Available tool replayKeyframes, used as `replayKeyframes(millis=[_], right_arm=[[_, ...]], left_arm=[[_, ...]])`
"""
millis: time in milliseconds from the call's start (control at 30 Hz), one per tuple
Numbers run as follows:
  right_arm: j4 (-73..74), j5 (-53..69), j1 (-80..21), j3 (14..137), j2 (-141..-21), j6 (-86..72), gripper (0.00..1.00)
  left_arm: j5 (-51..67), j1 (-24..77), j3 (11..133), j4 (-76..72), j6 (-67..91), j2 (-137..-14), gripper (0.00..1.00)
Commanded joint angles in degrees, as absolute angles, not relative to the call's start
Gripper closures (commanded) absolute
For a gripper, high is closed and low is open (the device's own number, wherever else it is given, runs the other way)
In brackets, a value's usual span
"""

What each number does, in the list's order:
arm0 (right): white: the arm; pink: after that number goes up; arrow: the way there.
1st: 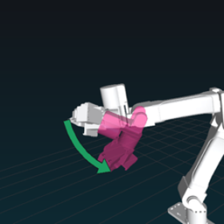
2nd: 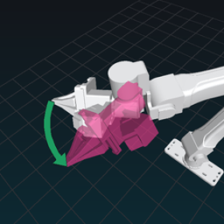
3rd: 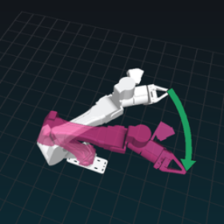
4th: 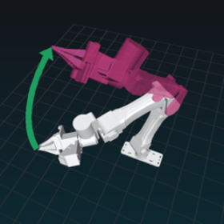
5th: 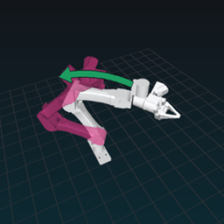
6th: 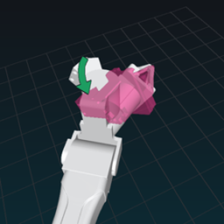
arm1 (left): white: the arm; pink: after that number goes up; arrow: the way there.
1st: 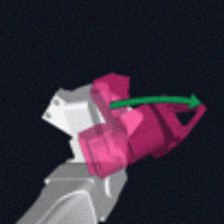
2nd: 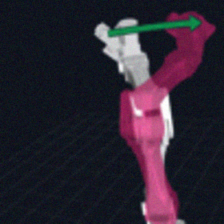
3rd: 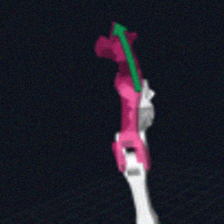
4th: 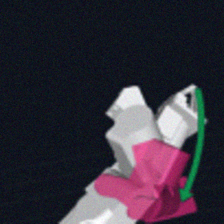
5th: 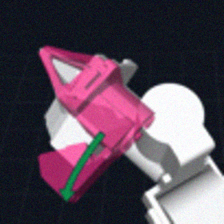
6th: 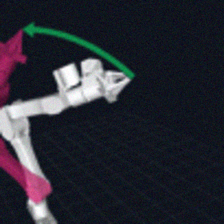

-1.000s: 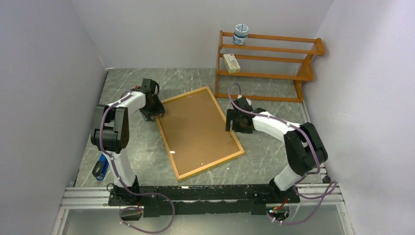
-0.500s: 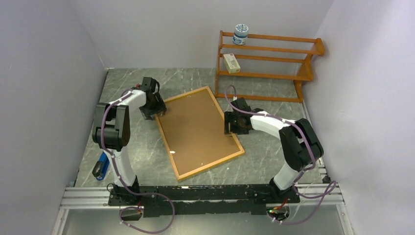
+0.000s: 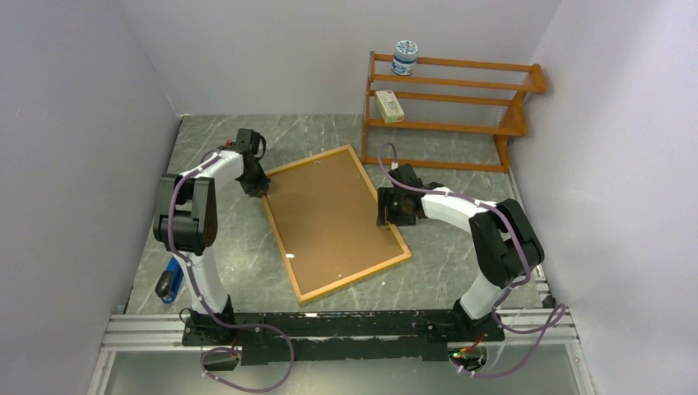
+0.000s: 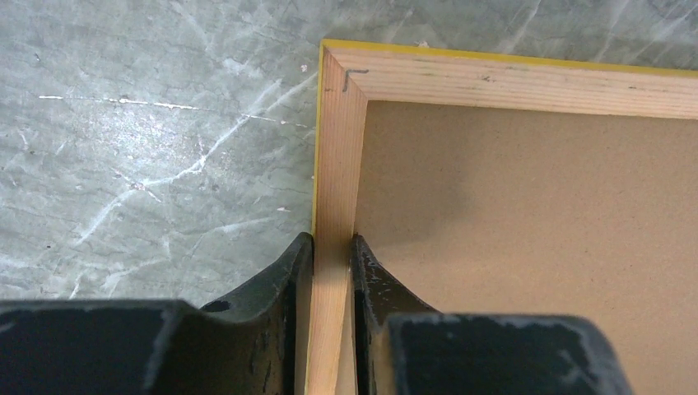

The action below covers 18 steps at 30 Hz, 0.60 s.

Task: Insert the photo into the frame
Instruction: Install the photo frame at the center of the board.

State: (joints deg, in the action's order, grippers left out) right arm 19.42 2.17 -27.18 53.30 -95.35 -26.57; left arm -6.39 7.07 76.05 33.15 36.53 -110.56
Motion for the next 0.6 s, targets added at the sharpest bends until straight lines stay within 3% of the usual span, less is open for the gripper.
replayKeyframes(millis=[0, 300, 567], right_arm=[[21.0, 1.0, -27.2, 52.8, -94.8, -27.1, 0.37], [22.5, -5.9, -26.7, 58.6, -93.4, -30.4, 0.33], [22.0, -7.2, -25.5, 61.7, -95.3, -32.5, 0.30]], left_arm=[[-6.2, 7.7, 72.6, 33.0, 34.6, -112.3, 0.79], [1.5, 7.6, 71.6, 29.3, 28.5, -109.2, 0.75], [-2.8, 7.2, 72.2, 31.6, 23.5, -105.4, 0.69]])
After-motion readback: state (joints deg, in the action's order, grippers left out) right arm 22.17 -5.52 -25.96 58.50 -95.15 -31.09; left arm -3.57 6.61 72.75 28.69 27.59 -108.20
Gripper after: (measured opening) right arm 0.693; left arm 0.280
